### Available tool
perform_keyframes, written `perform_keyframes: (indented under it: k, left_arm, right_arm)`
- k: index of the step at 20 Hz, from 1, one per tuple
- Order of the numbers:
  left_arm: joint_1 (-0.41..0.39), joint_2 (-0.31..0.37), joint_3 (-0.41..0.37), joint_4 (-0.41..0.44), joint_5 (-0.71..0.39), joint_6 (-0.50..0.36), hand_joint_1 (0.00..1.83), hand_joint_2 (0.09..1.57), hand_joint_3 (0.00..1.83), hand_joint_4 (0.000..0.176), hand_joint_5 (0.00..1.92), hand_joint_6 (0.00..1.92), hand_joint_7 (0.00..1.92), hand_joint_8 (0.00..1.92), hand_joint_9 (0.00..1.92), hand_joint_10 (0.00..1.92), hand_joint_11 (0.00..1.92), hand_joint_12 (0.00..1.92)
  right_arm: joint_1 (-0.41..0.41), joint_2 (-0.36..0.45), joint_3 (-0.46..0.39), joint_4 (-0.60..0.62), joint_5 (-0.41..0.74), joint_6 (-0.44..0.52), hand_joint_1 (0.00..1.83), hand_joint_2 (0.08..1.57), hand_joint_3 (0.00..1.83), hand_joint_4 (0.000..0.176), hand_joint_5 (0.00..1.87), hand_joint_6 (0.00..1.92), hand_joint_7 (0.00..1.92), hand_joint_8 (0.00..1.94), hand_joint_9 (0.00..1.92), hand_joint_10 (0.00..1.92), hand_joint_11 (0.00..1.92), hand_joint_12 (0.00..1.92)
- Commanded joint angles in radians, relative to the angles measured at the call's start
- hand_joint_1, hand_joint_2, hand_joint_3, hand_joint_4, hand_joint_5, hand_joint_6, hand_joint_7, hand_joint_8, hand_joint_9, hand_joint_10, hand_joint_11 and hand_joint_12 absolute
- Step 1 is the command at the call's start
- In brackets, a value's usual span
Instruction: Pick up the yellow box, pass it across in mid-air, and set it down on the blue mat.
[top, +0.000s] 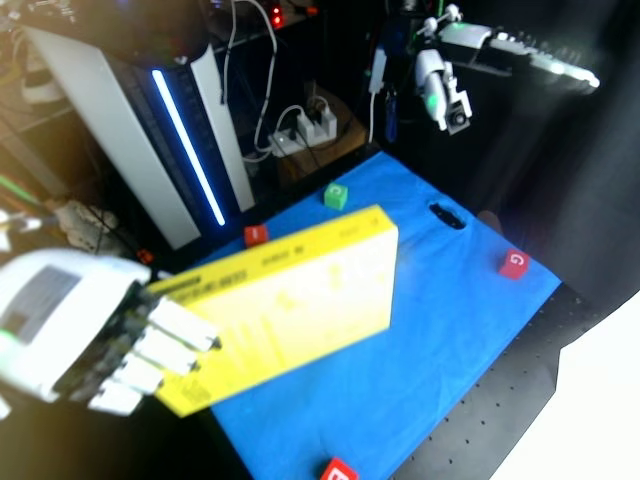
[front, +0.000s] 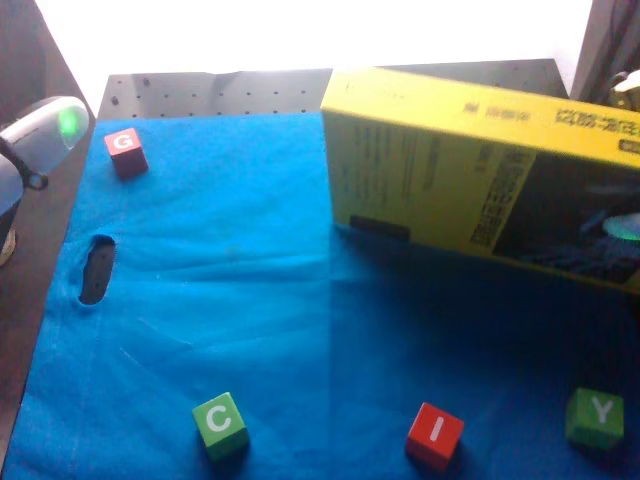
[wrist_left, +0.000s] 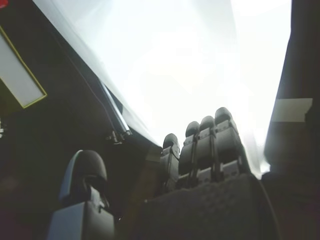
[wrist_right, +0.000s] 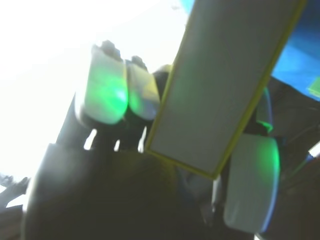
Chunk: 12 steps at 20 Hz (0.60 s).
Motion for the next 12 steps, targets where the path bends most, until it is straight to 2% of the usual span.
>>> perform_keyframes:
  k: [1, 2, 3, 4, 5, 6, 7, 8, 9, 10, 12]
  left_arm:
    - [-0.007, 0.004, -0.001, 0.020, -0.123, -0.001, 0.34, 1.23, 0.01, 0.136, 0.00, 0.00, 0.00, 0.00, 0.00, 0.00, 0.00, 0.00]
    - [-0.007, 0.004, -0.001, 0.020, -0.122, -0.001, 0.34, 1.23, 0.01, 0.136, 0.00, 0.00, 0.00, 0.00, 0.00, 0.00, 0.00, 0.00]
    - [-0.007, 0.004, -0.001, 0.020, -0.119, -0.001, 0.34, 1.21, 0.00, 0.130, 0.00, 0.00, 0.00, 0.00, 0.00, 0.00, 0.00, 0.00]
    - [-0.007, 0.004, -0.001, 0.020, -0.117, -0.001, 0.34, 1.21, 0.00, 0.130, 0.00, 0.00, 0.00, 0.00, 0.00, 0.00, 0.00, 0.00]
    - [-0.007, 0.003, -0.001, 0.020, -0.118, -0.001, 0.33, 1.20, 0.00, 0.124, 0.00, 0.00, 0.00, 0.00, 0.00, 0.00, 0.00, 0.00]
    - [-0.007, 0.003, -0.001, 0.020, -0.118, -0.001, 0.35, 1.21, 0.00, 0.125, 0.00, 0.00, 0.00, 0.00, 0.00, 0.00, 0.00, 0.00]
    - [-0.007, 0.003, -0.001, 0.020, -0.119, -0.001, 0.35, 1.21, 0.00, 0.119, 0.00, 0.00, 0.00, 0.00, 0.00, 0.00, 0.00, 0.00]
    - [-0.007, 0.002, -0.001, 0.020, -0.118, -0.001, 0.34, 1.21, 0.00, 0.118, 0.00, 0.00, 0.00, 0.00, 0.00, 0.00, 0.00, 0.00]
    - [-0.007, 0.002, -0.001, 0.020, -0.118, -0.001, 0.33, 1.20, 0.00, 0.122, 0.00, 0.00, 0.00, 0.00, 0.00, 0.00, 0.00, 0.00]
    - [-0.007, 0.001, -0.001, 0.020, -0.118, -0.001, 0.34, 1.21, 0.00, 0.111, 0.00, 0.00, 0.00, 0.00, 0.00, 0.00, 0.00, 0.00]
    - [-0.007, 0.000, -0.001, 0.020, -0.118, -0.001, 0.36, 1.22, 0.00, 0.111, 0.00, 0.00, 0.00, 0.00, 0.00, 0.00, 0.00, 0.00]
  right_arm:
    - [0.004, -0.005, 0.006, 0.001, 0.106, -0.004, 1.07, 1.24, 0.10, 0.000, 0.71, 1.65, 0.85, 1.92, 1.01, 1.92, 1.14, 1.92]
    - [0.004, -0.007, 0.007, 0.001, 0.104, -0.004, 1.07, 1.24, 0.10, 0.000, 0.71, 1.65, 0.85, 1.92, 1.01, 1.92, 1.14, 1.92]
    - [0.004, -0.010, 0.009, 0.001, 0.103, -0.004, 0.70, 1.26, 0.01, 0.000, 0.25, 0.90, 0.47, 1.15, 0.57, 1.61, 0.61, 1.92]
    - [0.004, -0.013, 0.011, 0.001, 0.103, -0.004, 0.70, 1.26, 0.01, 0.000, 0.25, 0.90, 0.47, 1.15, 0.57, 1.61, 0.61, 1.92]
    - [0.004, -0.016, 0.014, 0.001, 0.103, -0.004, 0.59, 1.26, 0.00, 0.000, 0.14, 0.43, 0.38, 0.70, 0.40, 1.32, 0.35, 1.86]
    - [0.004, -0.018, 0.015, 0.001, 0.102, -0.004, 0.44, 1.25, 0.00, 0.000, 0.03, 0.08, 0.16, 0.25, 0.20, 0.85, 0.07, 1.65]
    - [0.004, -0.021, 0.017, 0.001, 0.101, -0.004, 0.37, 1.24, 0.00, 0.001, 0.00, 0.02, 0.06, 0.07, 0.13, 0.52, 0.01, 1.43]
    - [0.004, -0.023, 0.019, 0.001, 0.101, -0.004, 0.35, 1.24, 0.00, 0.043, 0.00, 0.00, 0.01, 0.01, 0.06, 0.22, 0.00, 1.19]
    - [0.004, -0.025, 0.021, 0.001, 0.101, -0.004, 0.33, 1.23, 0.00, 0.059, 0.00, 0.00, 0.00, 0.00, 0.02, 0.10, 0.00, 1.03]
    - [0.004, -0.025, 0.023, 0.001, 0.101, -0.004, 0.33, 1.25, 0.00, 0.064, 0.00, 0.00, 0.00, 0.00, 0.00, 0.01, 0.00, 0.56]
    - [0.005, -0.024, 0.028, 0.001, 0.101, -0.004, 0.34, 1.24, 0.00, 0.060, 0.00, 0.00, 0.00, 0.00, 0.00, 0.00, 0.00, 0.62]
